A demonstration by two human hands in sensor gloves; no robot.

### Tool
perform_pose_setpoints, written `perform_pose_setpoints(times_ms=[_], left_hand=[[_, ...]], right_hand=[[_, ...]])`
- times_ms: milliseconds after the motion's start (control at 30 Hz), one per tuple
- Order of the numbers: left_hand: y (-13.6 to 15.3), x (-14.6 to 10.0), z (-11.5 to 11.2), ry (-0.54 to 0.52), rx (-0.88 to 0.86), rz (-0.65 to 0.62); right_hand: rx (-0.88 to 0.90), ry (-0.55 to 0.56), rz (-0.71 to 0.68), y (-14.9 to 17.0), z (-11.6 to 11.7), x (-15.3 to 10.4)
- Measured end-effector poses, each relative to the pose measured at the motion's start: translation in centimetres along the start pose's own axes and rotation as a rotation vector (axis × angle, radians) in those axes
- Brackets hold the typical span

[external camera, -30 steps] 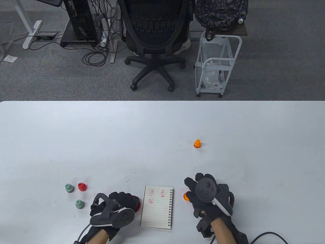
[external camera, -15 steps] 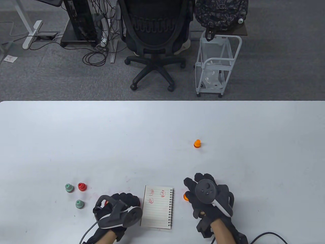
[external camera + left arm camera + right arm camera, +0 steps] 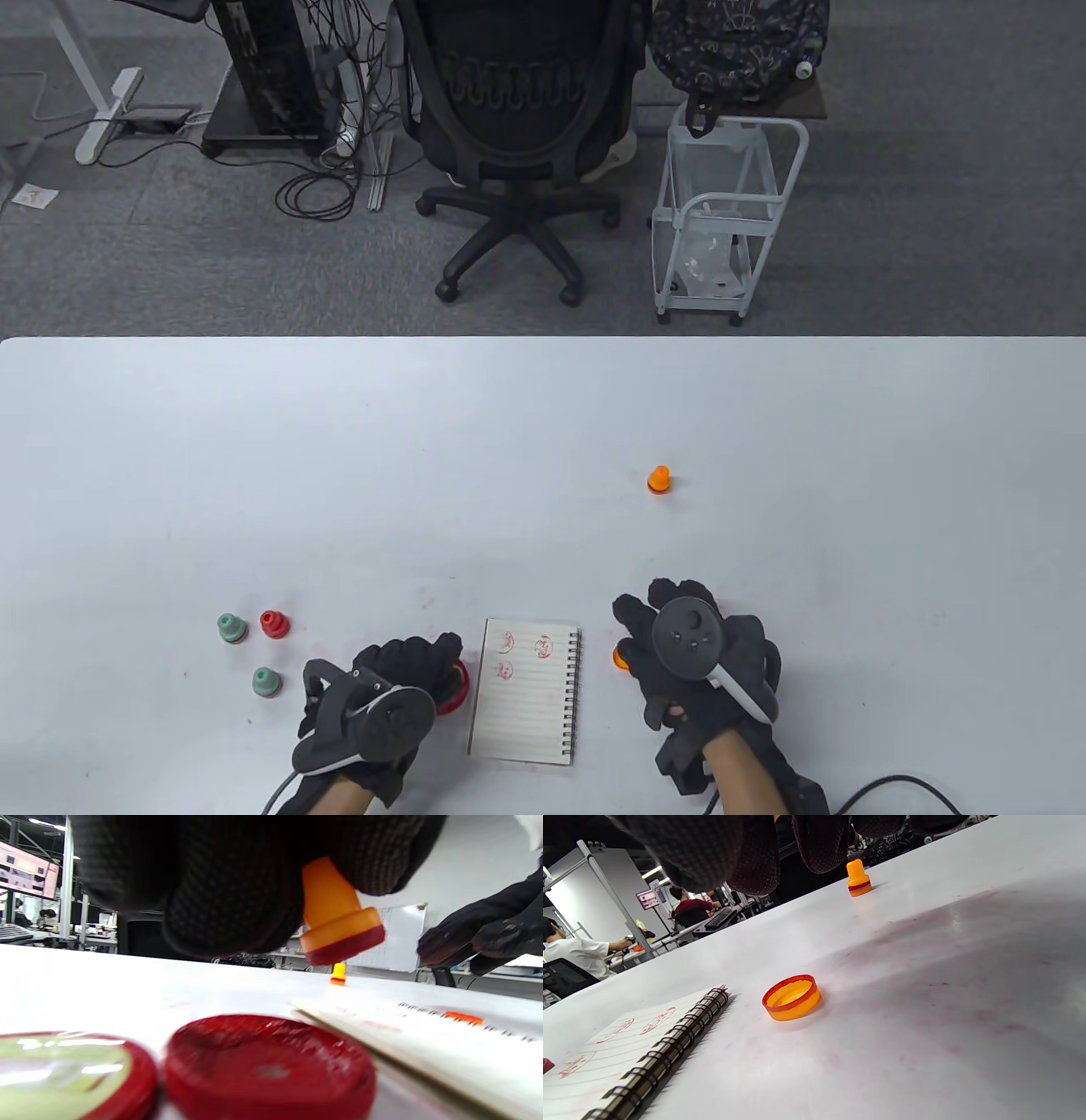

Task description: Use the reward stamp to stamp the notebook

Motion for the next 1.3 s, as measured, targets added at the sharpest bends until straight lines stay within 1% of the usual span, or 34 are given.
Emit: perform_pose_setpoints(times_ms=[100,200,333,600,767,1067,1133,1200,1233,1300], left_hand=[[-1.4,0.4,0.3,-0.01,-0.002,-0.066],[-3.2,1.2,0.0,0.0,0.039,-0.14],[-5.2,2.2,-1.1,0.05,0.115,-0.216],[-7.5,3.9,-2.7,0.105,0.15,-0.287],[-8.3,4.5,-3.6,0.135,0.179,-0.315],[-8.5,4.9,-4.7,0.178,0.187,-0.328],[-8.6,4.9,-5.3,0.207,0.209,-0.339],[-8.6,5.1,-5.5,0.201,0.237,-0.34],[-8.4,5.1,-5.4,0.208,0.22,-0.334],[-8.1,5.8,-5.4,0.227,0.167,-0.338]], right_hand=[[0.011,0.014,0.003,0.1,-0.3,0.0],[0.019,0.018,0.01,0.2,-0.4,0.0],[0.027,0.022,0.014,0.3,-0.6,-0.1],[0.02,0.018,0.001,0.2,-0.5,0.0],[0.014,0.019,-0.008,0.0,-0.5,-0.1],[0.019,0.016,-0.012,-0.1,-0.5,0.0],[0.016,0.014,-0.014,-0.2,-0.5,0.1],[0.013,0.013,-0.016,-0.3,-0.5,0.1],[0.012,0.012,-0.017,-0.3,-0.4,0.1],[0.01,0.009,-0.018,-0.4,-0.4,0.2]])
Point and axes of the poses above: the tracker on the back of each hand, its own y axis roughly to the little-finger side, its own x axis roughly from the wrist to the fingertips, z = x × y, the point moved 5 cm from there along x, roughly from the wrist to the fingertips, and after that the axes turned 6 degrees about z, right-handed, at the moved point
